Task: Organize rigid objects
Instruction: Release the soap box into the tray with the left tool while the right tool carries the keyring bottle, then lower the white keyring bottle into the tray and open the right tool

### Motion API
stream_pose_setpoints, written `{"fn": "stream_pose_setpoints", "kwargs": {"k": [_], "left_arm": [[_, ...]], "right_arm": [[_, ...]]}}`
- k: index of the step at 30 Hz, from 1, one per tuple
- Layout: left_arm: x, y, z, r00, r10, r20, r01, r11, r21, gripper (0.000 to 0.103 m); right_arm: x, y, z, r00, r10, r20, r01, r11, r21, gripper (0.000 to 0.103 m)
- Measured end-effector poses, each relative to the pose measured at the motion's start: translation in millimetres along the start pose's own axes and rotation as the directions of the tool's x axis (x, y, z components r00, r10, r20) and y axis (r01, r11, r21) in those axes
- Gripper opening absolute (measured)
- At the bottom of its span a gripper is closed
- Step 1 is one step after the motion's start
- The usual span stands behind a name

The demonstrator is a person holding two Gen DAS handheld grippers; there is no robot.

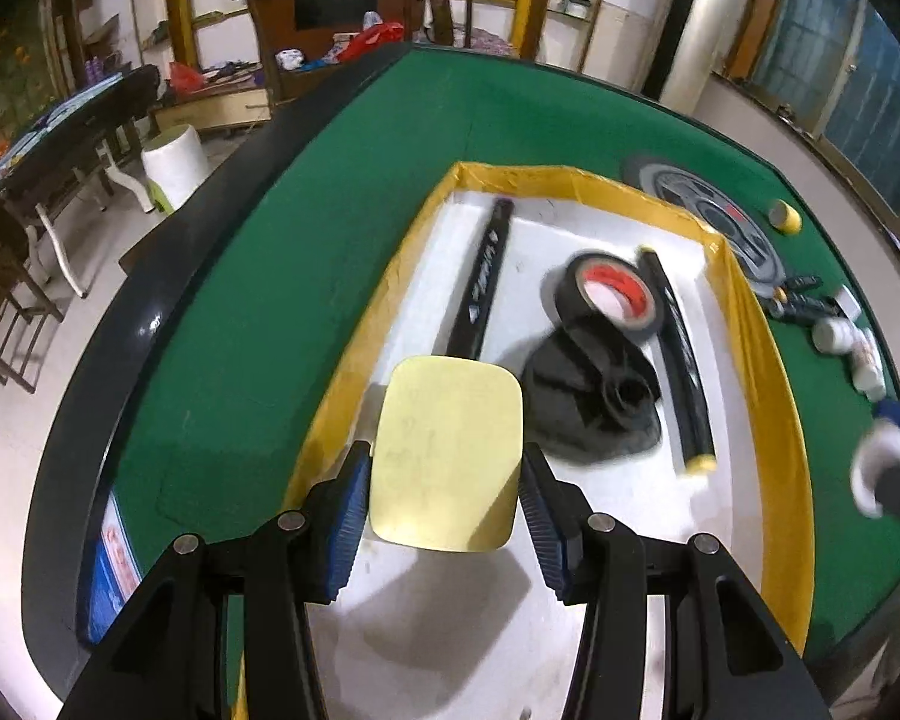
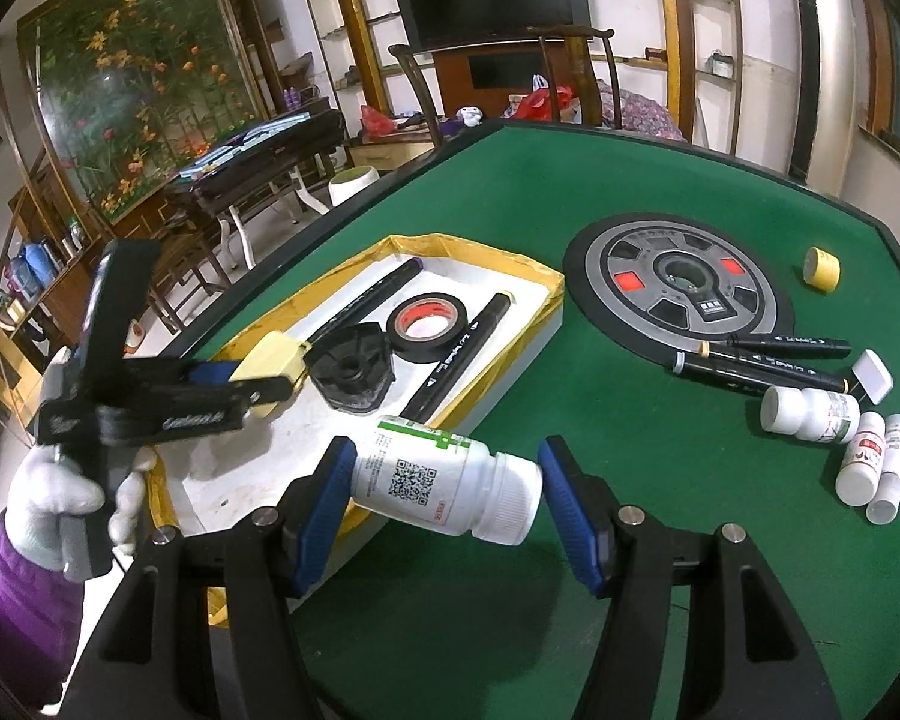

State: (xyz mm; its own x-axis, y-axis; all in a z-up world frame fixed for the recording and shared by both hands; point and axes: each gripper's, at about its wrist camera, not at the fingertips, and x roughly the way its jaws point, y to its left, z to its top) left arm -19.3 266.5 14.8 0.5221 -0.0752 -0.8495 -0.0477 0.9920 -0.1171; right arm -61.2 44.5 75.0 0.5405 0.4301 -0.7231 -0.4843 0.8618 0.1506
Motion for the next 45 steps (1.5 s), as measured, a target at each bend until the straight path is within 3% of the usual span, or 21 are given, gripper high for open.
{"fn": "stream_pose_setpoints", "kwargs": {"k": [5, 7, 19, 24, 29, 39, 45], "left_arm": [[2.8, -1.3, 6.7, 0.999, -0.017, -0.029, 0.016, 0.999, -0.031, 0.053], [-2.9, -0.1, 3.3, 0.998, -0.058, -0.03, 0.057, 0.998, -0.034, 0.06], [-71.1, 37.3, -13.0, 0.987, -0.109, 0.121, 0.119, 0.989, -0.082, 0.063], [-73.5, 56.2, -16.3, 0.982, -0.114, 0.151, 0.133, 0.984, -0.122, 0.064], [-68.8, 71.4, -22.5, 0.981, -0.121, 0.151, 0.144, 0.978, -0.153, 0.064], [-60.8, 77.6, -24.0, 0.982, -0.129, 0.137, 0.154, 0.969, -0.192, 0.064], [-63.2, 74.0, -23.2, 0.982, -0.133, 0.136, 0.158, 0.968, -0.196, 0.064]], "right_arm": [[3.4, 9.3, 1.4, 1.0, 0.01, -0.01, -0.01, 1.0, -0.015, 0.062], [5.2, 15.9, 2.0, 1.0, 0.013, -0.018, -0.013, 0.999, -0.03, 0.062], [53.7, 71.6, 16.6, 0.99, 0.043, -0.132, -0.065, 0.983, -0.173, 0.062], [85.6, 93.8, 17.1, 0.979, 0.023, -0.203, -0.069, 0.972, -0.224, 0.062], [102.1, 102.2, 19.6, 0.976, -0.014, -0.217, -0.043, 0.966, -0.256, 0.062], [106.0, 84.0, 27.4, 0.973, 0.048, -0.225, -0.08, 0.988, -0.135, 0.063], [96.4, 91.0, 25.8, 0.971, 0.116, -0.209, -0.143, 0.983, -0.118, 0.071]]}}
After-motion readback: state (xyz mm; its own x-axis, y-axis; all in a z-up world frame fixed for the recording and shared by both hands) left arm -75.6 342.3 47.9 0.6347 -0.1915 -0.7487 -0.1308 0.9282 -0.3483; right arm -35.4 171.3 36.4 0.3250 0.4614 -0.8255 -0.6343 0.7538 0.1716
